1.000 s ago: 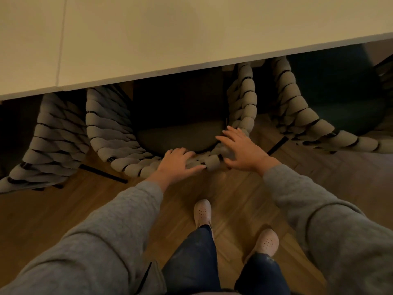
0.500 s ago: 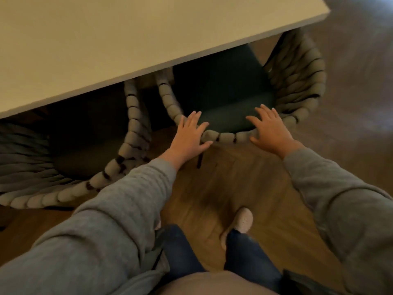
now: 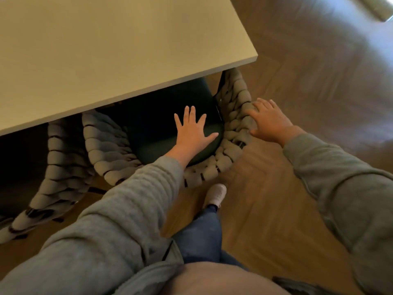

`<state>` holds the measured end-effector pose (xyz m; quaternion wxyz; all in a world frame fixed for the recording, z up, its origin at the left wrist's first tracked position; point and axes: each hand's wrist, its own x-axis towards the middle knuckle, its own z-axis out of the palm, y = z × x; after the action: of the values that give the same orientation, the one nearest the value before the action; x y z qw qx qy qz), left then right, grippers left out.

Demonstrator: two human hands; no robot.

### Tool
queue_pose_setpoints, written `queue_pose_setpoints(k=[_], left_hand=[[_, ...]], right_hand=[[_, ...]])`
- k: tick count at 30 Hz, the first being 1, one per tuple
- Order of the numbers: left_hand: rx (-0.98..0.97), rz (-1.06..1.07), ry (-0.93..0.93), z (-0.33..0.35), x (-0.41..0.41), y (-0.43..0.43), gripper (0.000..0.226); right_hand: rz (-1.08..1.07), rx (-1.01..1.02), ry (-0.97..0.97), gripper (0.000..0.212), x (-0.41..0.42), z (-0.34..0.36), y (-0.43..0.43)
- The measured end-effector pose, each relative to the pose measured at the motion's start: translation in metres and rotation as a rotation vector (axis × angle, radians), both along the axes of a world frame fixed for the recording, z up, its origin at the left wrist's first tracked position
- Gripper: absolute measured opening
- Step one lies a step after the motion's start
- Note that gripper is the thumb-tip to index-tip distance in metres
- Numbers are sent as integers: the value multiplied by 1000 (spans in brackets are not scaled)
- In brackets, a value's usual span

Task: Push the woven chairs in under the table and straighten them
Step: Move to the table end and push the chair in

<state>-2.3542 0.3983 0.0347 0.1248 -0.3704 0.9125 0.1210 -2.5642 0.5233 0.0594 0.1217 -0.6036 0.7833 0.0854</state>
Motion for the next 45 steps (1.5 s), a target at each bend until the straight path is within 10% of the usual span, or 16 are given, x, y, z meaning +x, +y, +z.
queue_pose_setpoints(k=[25, 45], left_hand=[[-54, 598, 39, 36, -437, -113, 71], [-15, 986, -82, 28, -544, -446, 94]], right_hand=[[433, 139, 9, 89, -468, 20, -215], [960, 142, 64, 103, -533, 36, -652]])
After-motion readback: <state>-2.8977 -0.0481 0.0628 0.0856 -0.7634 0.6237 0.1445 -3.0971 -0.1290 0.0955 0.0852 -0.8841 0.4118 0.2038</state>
